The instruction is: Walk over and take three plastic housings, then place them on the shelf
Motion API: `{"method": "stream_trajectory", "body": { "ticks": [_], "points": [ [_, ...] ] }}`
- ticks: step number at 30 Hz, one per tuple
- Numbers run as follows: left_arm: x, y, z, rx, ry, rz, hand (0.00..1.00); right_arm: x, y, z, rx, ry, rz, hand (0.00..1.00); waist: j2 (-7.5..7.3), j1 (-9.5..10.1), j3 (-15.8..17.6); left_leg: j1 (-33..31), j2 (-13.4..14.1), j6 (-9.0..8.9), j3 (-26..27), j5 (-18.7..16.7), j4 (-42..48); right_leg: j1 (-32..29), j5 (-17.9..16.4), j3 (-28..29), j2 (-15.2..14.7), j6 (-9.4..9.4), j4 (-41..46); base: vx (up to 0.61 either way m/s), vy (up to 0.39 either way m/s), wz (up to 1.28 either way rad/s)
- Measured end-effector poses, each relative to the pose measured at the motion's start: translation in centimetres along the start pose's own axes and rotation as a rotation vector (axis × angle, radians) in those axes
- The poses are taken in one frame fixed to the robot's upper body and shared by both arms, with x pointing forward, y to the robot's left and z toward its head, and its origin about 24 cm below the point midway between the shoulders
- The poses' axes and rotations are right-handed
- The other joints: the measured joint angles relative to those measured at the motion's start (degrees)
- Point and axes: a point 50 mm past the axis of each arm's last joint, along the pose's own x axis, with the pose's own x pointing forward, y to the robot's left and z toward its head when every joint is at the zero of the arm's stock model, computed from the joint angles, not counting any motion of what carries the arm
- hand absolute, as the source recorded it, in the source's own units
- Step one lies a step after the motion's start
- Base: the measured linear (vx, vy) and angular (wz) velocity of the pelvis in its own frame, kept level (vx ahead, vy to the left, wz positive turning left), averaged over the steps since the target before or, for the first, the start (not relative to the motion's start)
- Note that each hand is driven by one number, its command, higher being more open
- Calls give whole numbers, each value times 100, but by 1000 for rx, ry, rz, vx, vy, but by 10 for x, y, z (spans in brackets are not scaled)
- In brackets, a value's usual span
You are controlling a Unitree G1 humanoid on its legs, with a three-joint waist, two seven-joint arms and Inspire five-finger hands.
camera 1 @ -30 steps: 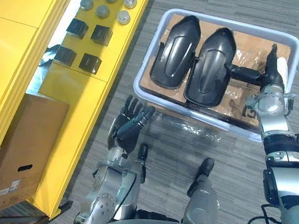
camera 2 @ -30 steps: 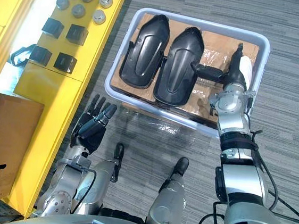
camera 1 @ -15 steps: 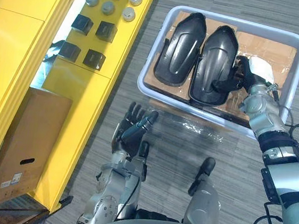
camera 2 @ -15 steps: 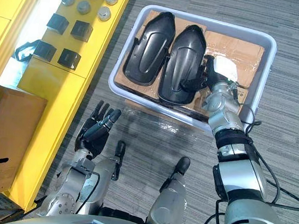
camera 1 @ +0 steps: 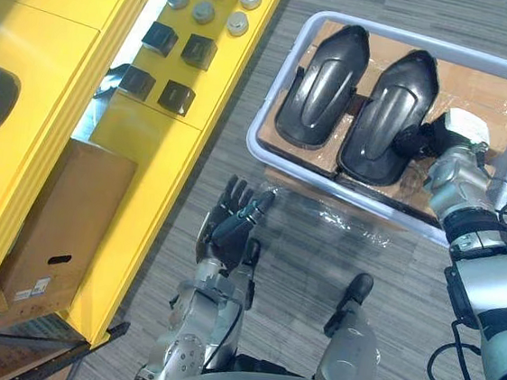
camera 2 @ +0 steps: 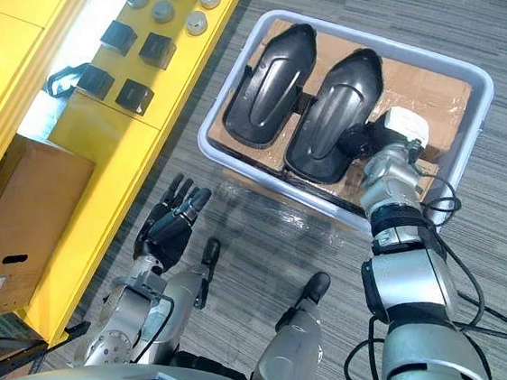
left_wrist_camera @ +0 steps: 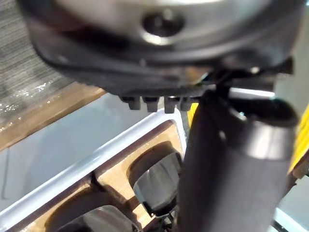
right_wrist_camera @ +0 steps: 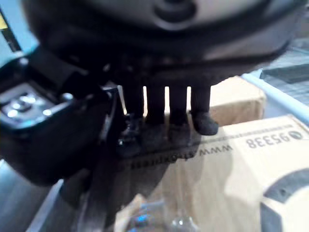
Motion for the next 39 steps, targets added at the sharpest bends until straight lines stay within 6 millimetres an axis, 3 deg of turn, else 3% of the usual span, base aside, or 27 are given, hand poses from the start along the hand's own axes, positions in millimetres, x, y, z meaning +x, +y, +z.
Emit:
{"method": "stream_trajectory", "body": {
  "ticks": [6,12,18,22,32,36,39],
  "points": [
    [-1,3,2,-11,-9,12,100,1,-6,-21,61,29,-104,0,2,-83,1,40,0,5,-13,81,-131,6,17,-39,4,-20,-23,-30,-2,2],
    [-1,-2,14,-15,-60,-29,100,0,-31,-28,103,-35,-273,0,-12,-311,11,81,28,0,37,99,-202,-1,54,-10,36,-19,-67,15,-7,-5],
    [7,-19,39,127,-131,-134,100,-13,-63,4,176,-221,-499,0,-28,-484,21,467,166,-16,331,87,-329,170,102,198,183,-67,-176,21,-26,-22],
    [22,-31,47,211,-101,-197,100,-24,-67,22,212,-316,-545,0,-74,-599,3,677,252,-30,424,82,-472,333,150,219,302,-108,-357,-20,-24,-15],
    [74,-42,32,136,123,-234,100,-44,-26,72,152,-560,-447,0,-305,-825,-282,1110,339,-119,865,137,-735,471,295,584,447,-123,-606,8,-15,-21],
    [105,-30,30,168,168,-132,100,-55,-14,94,131,-673,-419,0,-362,-889,-306,1079,359,-124,952,133,-737,441,437,672,502,-156,-780,-38,-11,-13],
    [124,-21,40,132,157,-53,100,-62,-13,113,141,-737,-411,0,-395,-940,-295,1001,391,-136,1003,133,-738,328,497,721,551,-193,-810,-53,-18,-12]
  ]
}}
